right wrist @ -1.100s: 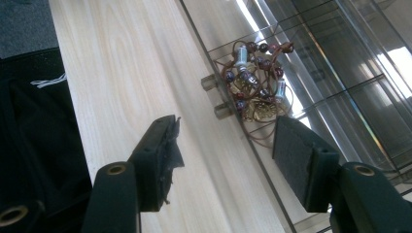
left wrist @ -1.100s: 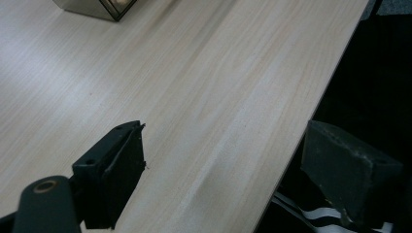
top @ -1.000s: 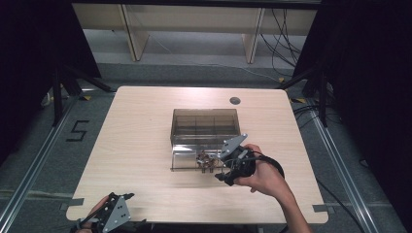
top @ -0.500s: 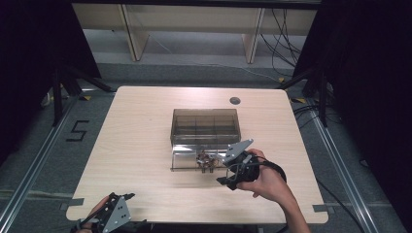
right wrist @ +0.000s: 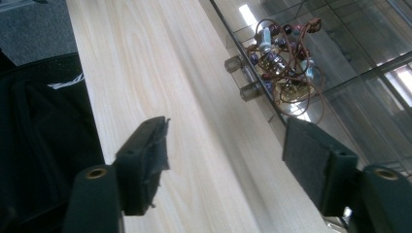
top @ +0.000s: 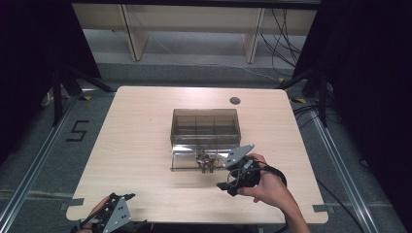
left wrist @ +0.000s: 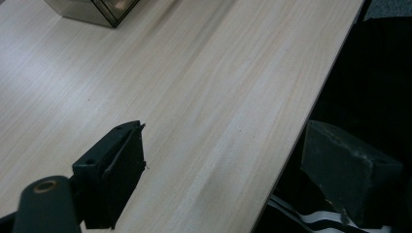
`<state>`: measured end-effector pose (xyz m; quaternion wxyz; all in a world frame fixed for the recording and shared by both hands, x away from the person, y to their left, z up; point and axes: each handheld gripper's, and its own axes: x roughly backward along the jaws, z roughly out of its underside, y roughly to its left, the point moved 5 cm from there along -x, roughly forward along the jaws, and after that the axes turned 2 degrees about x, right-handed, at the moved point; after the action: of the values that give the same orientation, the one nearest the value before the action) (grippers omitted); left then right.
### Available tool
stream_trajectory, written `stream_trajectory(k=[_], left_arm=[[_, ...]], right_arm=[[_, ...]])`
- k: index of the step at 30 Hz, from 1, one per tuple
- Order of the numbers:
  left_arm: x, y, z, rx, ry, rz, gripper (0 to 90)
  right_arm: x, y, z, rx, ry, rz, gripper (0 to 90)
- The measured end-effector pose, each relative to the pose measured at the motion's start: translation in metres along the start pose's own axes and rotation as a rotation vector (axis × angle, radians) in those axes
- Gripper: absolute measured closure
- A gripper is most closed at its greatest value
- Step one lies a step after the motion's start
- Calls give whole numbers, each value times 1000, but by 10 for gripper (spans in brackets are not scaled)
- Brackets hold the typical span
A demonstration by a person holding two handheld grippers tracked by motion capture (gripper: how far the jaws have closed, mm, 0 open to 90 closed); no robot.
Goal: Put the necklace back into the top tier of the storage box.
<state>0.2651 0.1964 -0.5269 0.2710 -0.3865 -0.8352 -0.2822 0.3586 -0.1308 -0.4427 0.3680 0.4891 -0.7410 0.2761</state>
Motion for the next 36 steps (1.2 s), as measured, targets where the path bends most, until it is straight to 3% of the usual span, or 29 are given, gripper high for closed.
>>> stream_trajectory(k=[2,8,9,10,16,21,28,30,31,36], left_arm=[[0,0,0,5,-6,-3,151],[0,0,0,5,-9,-5,151],[0,0,0,5,-9,-7,151],[0,0,0,5,-8,-7,151],[0,1,0,6,-10,-11,151],[0,0,0,7,-10,0,151],[0,1,0,7,-10,-12,151],[0,0,0,7,-9,1,151],[1,0,0,7,-5,13,151],[1,0,0,7,-10,-2,151]], right_arm=[[1,1,1,-25,6,8,320],[-1,2,7,-24,-12,-5,254],[0,3,10,-51,-11,5,246],[0,2,10,-46,-18,7,242],[0,3,12,-50,-28,25,238],[-1,8,13,-66,-36,9,237],[-3,13,15,-57,-55,13,233],[-5,14,15,-34,-74,2,233],[-5,16,17,-58,-63,12,233],[-5,19,21,-80,-53,7,231]])
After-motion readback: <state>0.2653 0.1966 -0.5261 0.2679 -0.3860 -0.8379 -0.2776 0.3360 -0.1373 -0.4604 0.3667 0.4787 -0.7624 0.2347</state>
